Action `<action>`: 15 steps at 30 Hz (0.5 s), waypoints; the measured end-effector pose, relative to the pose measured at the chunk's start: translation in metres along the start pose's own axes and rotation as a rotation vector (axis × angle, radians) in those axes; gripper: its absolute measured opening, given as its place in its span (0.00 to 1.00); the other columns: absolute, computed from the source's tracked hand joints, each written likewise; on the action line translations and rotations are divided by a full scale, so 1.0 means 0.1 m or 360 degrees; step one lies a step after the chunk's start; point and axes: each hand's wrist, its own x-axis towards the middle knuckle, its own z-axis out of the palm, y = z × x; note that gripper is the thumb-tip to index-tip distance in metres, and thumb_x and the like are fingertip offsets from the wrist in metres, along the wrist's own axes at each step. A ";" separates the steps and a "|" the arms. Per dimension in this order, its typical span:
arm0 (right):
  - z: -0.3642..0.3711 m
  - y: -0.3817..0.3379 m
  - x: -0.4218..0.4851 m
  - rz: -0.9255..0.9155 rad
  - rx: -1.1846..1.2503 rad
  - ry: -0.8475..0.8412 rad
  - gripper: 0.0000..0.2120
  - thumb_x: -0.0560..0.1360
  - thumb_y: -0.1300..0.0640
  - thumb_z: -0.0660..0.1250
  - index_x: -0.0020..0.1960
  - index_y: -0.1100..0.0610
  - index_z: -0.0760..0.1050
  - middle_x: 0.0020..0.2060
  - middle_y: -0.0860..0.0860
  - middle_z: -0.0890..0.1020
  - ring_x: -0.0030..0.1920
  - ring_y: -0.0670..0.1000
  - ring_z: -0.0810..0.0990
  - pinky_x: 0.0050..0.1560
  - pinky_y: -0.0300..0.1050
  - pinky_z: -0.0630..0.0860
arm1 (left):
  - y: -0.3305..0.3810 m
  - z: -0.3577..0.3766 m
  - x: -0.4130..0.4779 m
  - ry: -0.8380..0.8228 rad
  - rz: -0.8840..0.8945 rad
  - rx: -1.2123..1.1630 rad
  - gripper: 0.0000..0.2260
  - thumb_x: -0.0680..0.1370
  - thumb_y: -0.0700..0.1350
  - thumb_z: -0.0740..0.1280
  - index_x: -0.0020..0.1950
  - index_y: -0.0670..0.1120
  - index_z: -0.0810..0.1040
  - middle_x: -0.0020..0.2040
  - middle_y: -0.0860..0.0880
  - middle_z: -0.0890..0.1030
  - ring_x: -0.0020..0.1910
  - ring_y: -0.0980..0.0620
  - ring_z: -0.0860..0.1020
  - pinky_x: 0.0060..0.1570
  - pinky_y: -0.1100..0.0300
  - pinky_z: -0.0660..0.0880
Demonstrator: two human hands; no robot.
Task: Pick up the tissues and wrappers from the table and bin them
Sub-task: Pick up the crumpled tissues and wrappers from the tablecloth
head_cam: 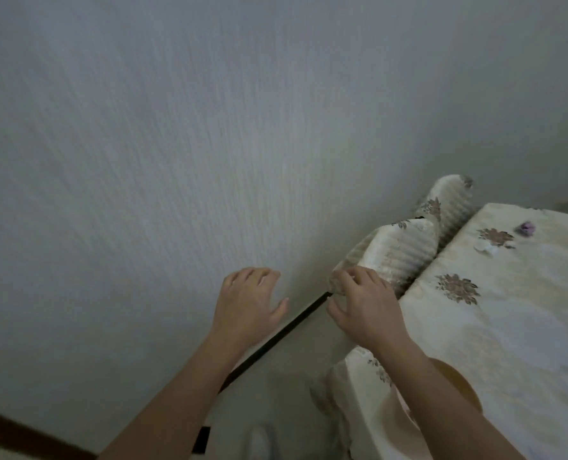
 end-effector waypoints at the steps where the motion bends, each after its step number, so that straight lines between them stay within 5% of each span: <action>1: 0.02 -0.01 0.04 0.0002 0.0004 -0.0005 0.22 0.71 0.43 0.58 0.60 0.52 0.76 0.54 0.51 0.80 0.57 0.54 0.77 0.55 0.53 0.76 | -0.03 0.03 0.03 0.0000 0.0004 0.0005 0.22 0.74 0.60 0.61 0.60 0.49 0.79 0.56 0.51 0.82 0.54 0.48 0.79 0.55 0.50 0.74; 10: 0.47 0.13 0.59 0.0116 -0.0071 -0.0003 0.17 0.70 0.47 0.68 0.55 0.54 0.77 0.50 0.52 0.81 0.52 0.55 0.78 0.49 0.52 0.76 | -0.36 0.54 0.73 -0.0081 0.0074 -0.0085 0.22 0.74 0.59 0.60 0.62 0.48 0.78 0.58 0.50 0.81 0.56 0.48 0.79 0.56 0.49 0.74; 15: 0.79 0.18 1.26 0.0232 -0.0116 -0.0055 0.20 0.73 0.45 0.66 0.62 0.51 0.76 0.55 0.50 0.81 0.58 0.53 0.77 0.54 0.51 0.76 | -0.76 0.96 1.47 -0.0097 0.0200 -0.0128 0.22 0.74 0.58 0.62 0.62 0.48 0.78 0.58 0.50 0.81 0.56 0.48 0.79 0.54 0.50 0.74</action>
